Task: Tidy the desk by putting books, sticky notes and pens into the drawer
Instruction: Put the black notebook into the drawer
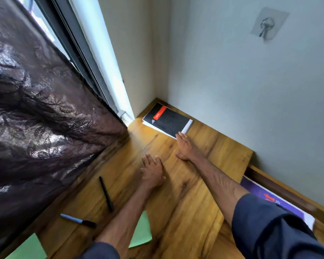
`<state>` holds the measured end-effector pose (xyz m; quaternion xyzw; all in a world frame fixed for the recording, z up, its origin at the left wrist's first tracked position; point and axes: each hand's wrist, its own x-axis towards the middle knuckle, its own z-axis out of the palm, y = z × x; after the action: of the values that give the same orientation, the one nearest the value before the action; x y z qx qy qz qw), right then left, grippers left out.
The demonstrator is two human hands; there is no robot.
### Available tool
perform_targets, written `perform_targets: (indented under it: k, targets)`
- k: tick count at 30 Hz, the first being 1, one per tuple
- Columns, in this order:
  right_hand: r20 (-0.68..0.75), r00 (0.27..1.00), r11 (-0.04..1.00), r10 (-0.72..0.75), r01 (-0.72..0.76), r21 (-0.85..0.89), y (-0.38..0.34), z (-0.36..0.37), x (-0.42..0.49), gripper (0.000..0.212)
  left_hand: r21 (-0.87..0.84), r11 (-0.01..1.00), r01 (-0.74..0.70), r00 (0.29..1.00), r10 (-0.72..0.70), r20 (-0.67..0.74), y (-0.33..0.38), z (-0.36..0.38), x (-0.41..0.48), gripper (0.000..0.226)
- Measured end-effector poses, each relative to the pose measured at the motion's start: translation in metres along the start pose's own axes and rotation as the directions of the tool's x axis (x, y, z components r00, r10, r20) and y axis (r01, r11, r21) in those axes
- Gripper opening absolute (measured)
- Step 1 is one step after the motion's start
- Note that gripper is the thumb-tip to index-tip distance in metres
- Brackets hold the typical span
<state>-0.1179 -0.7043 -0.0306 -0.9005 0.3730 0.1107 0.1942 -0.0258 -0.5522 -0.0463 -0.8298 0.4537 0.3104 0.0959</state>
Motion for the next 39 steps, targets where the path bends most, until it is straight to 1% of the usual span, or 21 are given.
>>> perform_targets:
  k: [1, 3, 5, 7, 8, 9, 10, 12, 13, 14, 16, 19, 20, 23, 25, 27, 30, 32, 35, 37, 39]
  targets:
    - [-0.014, 1.000, 1.000, 0.011, -0.011, -0.025, 0.000, 0.004, -0.002, 0.073, -0.008, 1.000, -0.004, 1.000, 0.004, -0.001, 0.000, 0.001, 0.001, 0.096]
    - [-0.120, 0.992, 0.996, 0.025, -0.035, -0.080, -0.004, 0.017, -0.012, 0.063, -0.026, 1.000, -0.013, 1.000, 0.013, -0.003, -0.002, 0.003, 0.003, 0.096]
    - [-0.189, 0.979, 0.985, 0.077, -0.103, -0.135, -0.014, 0.029, -0.024, 0.054, -0.033, 0.999, -0.019, 1.000, 0.019, -0.008, -0.003, 0.004, 0.004, 0.096]
    - [-0.182, 0.973, 0.974, 0.143, -0.171, -0.149, -0.029, 0.038, -0.034, 0.043, -0.029, 0.999, -0.016, 1.000, 0.015, -0.009, -0.003, 0.005, 0.004, 0.097]
    - [-0.151, 0.979, 0.976, 0.137, -0.160, -0.151, -0.035, 0.041, -0.037, 0.037, -0.023, 1.000, -0.018, 1.000, 0.018, -0.010, -0.004, 0.005, 0.004, 0.097]
    - [-0.098, 0.990, 0.986, 0.101, -0.113, -0.120, -0.040, 0.042, -0.038, 0.033, -0.018, 1.000, -0.023, 1.000, 0.023, -0.013, -0.004, 0.005, 0.004, 0.097]
    - [-0.029, 0.998, 0.998, 0.051, -0.053, -0.039, -0.045, 0.039, -0.040, 0.031, -0.020, 0.999, -0.028, 0.999, 0.028, -0.017, -0.005, 0.005, 0.003, 0.097]
    - [0.074, 0.997, 0.979, 0.001, -0.016, 0.202, -0.046, 0.030, -0.041, 0.029, -0.053, 0.998, -0.038, 0.999, 0.036, -0.032, -0.009, 0.007, 0.000, 0.096]
    - [0.053, 0.999, 0.965, 0.004, -0.018, 0.260, -0.042, 0.026, -0.042, 0.029, -0.074, 0.996, -0.045, 0.998, 0.041, -0.048, -0.011, 0.008, -0.001, 0.096]
    - [0.002, 1.000, 0.965, 0.021, -0.021, 0.262, -0.035, 0.021, -0.045, 0.031, -0.093, 0.994, -0.056, 0.997, 0.051, -0.063, -0.013, 0.009, -0.003, 0.096]
    - [-0.060, 0.997, 0.982, 0.048, -0.036, 0.186, -0.020, 0.022, -0.050, 0.036, -0.133, 0.989, -0.063, 0.995, 0.052, -0.081, -0.018, 0.011, -0.005, 0.096]
    - [0.008, 0.996, 0.993, 0.093, -0.093, 0.071, 0.003, 0.034, -0.069, 0.049, -0.171, 0.984, -0.040, 0.997, 0.028, -0.070, -0.015, 0.011, -0.008, 0.095]
    - [0.003, 0.994, 0.993, 0.105, -0.105, 0.048, 0.008, 0.039, -0.077, 0.052, -0.190, 0.981, -0.035, 0.996, 0.019, -0.089, -0.011, 0.012, -0.010, 0.090]
    - [-0.100, 0.987, 0.992, 0.126, -0.123, 0.032, 0.012, 0.059, -0.101, 0.054, -0.244, 0.968, -0.061, 0.964, -0.007, -0.267, 0.005, 0.019, -0.021, 0.063]
    - [-0.151, 0.972, 0.984, 0.179, -0.176, 0.035, 0.004, 0.069, -0.113, 0.054, -0.297, 0.951, -0.080, 0.947, -0.020, -0.319, 0.022, 0.028, -0.030, 0.059]
    - [-0.180, 0.957, 0.973, 0.229, -0.225, 0.044, -0.005, 0.078, -0.122, 0.051, -0.414, 0.907, -0.076, 0.945, -0.066, -0.320, 0.041, 0.037, -0.036, 0.058]
    - [-0.155, 0.962, 0.970, 0.226, -0.208, 0.125, -0.009, 0.084, -0.135, 0.049, -0.549, 0.836, 0.010, 0.950, -0.180, -0.256, 0.056, 0.038, -0.036, 0.059]
    - [-0.119, 0.971, 0.953, 0.207, -0.173, 0.249, -0.004, 0.083, -0.141, 0.050, -0.621, 0.783, 0.039, 0.952, -0.218, -0.215, 0.057, 0.036, -0.033, 0.055]
    - [-0.122, 0.975, 0.893, 0.185, -0.115, 0.436, 0.012, 0.075, -0.146, 0.047, -0.721, 0.687, -0.089, 0.955, -0.147, -0.257, 0.058, 0.039, -0.034, 0.032]
    - [-0.150, 0.969, 0.853, 0.198, -0.095, 0.512, 0.022, 0.068, -0.152, 0.048, -0.725, 0.672, -0.148, 0.949, -0.109, -0.295, 0.058, 0.042, -0.038, 0.029]
    - [-0.216, 0.930, 0.818, 0.296, -0.130, 0.560, 0.035, 0.063, -0.161, 0.053, -0.746, 0.629, -0.216, 0.948, -0.048, -0.315, 0.057, 0.042, -0.043, 0.032]
